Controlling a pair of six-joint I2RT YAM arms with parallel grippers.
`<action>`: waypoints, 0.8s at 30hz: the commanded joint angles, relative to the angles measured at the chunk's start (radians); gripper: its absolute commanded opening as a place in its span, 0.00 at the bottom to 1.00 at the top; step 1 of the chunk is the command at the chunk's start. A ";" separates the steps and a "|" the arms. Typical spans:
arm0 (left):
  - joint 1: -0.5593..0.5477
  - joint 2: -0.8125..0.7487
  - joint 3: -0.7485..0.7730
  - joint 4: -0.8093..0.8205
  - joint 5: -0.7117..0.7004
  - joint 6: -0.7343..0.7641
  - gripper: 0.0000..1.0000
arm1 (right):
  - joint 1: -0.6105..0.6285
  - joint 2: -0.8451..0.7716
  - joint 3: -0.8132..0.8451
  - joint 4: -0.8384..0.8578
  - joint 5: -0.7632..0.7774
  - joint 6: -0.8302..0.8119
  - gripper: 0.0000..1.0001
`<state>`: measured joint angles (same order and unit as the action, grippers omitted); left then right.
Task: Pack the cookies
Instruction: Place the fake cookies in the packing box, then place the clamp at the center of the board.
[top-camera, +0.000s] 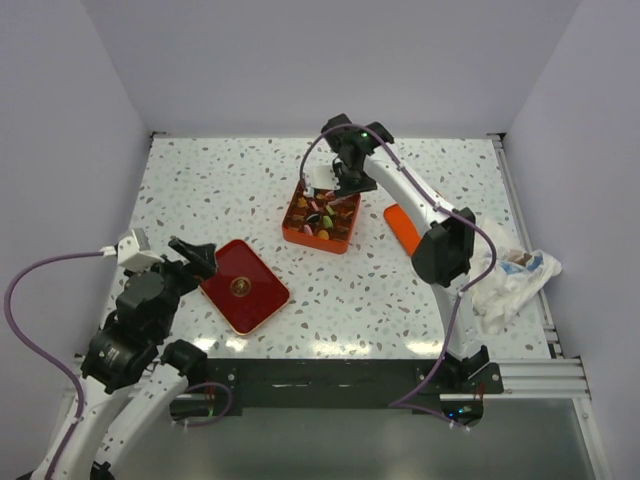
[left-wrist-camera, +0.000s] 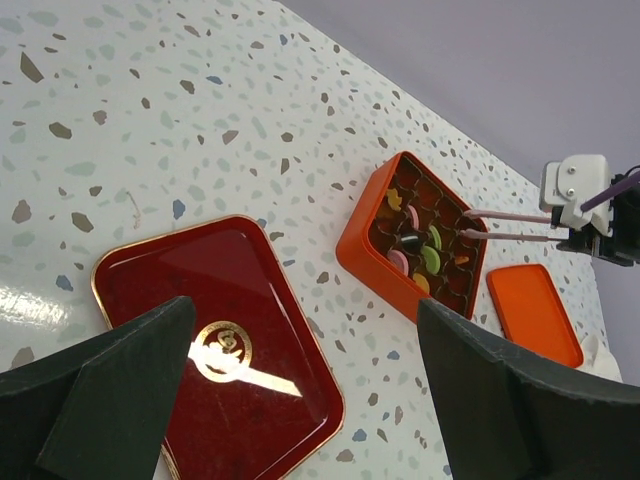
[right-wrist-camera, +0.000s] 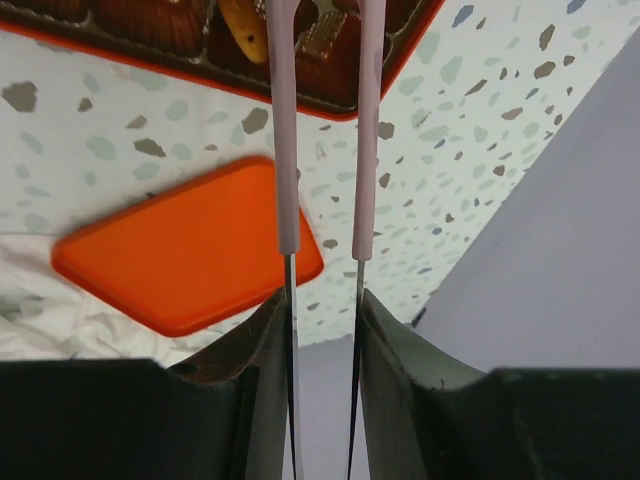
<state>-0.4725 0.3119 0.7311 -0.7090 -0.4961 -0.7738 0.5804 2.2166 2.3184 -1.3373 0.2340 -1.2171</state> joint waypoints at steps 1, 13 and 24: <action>-0.002 0.042 -0.012 0.084 0.053 0.011 0.98 | -0.040 -0.101 0.072 -0.114 -0.211 0.212 0.19; 0.000 0.216 -0.091 0.278 0.269 -0.033 1.00 | -0.273 -0.448 -0.582 0.514 -0.625 1.139 0.06; 0.000 0.280 -0.052 0.287 0.312 -0.071 1.00 | -0.462 0.021 -0.216 0.716 -0.389 1.178 0.22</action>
<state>-0.4725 0.5865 0.6392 -0.4633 -0.2108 -0.8127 0.1013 2.0903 1.8938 -0.7238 -0.1970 0.0223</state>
